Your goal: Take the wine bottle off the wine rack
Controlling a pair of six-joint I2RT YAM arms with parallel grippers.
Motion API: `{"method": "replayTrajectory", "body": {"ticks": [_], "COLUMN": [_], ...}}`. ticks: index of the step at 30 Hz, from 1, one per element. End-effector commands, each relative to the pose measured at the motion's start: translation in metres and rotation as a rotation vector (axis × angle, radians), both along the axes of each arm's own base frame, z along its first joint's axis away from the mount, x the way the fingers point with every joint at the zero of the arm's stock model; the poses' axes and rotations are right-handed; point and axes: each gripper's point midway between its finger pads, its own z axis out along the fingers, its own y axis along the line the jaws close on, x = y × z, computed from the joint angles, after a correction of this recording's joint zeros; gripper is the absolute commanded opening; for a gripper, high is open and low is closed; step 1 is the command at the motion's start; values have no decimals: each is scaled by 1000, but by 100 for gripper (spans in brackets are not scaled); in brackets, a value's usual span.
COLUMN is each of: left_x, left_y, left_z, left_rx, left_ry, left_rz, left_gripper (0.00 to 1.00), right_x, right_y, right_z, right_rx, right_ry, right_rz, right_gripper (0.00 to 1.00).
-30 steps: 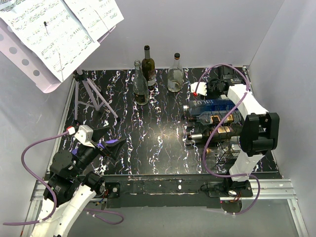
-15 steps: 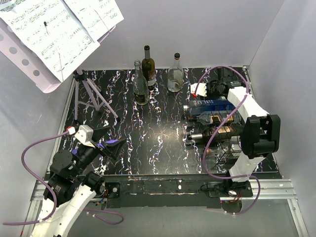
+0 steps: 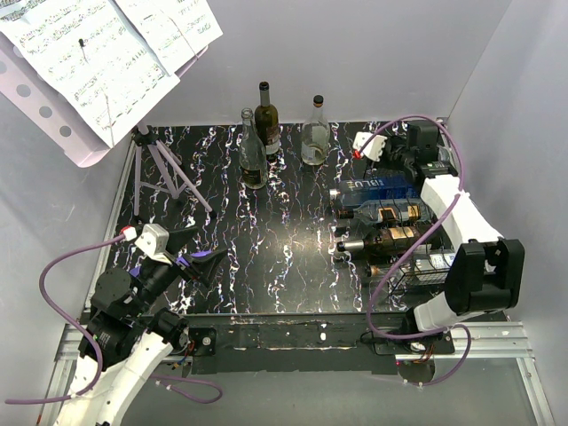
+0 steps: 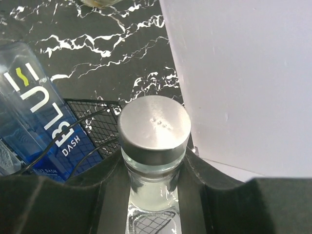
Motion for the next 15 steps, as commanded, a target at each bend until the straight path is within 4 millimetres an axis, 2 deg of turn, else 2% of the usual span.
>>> {"method": "replayTrajectory", "body": {"ticks": [1,6,15], "left_x": [2,3,2], "left_y": [-1,-1,-1], "left_z": [4,3,4], "left_rx": [11,13,12], "left_ry": [-9,-5,-6], "left_rz": [-1,-1,-1], "left_gripper": [98,98,98], "right_x": [0,-9,-21], "right_y": [-3,-13,-25], "right_z": [68,95,122], "right_rx": [121,215,293], "right_ry": [-190,-224,-249], "right_rz": [-81,-164,-256], "right_gripper": [1,1,1]}}
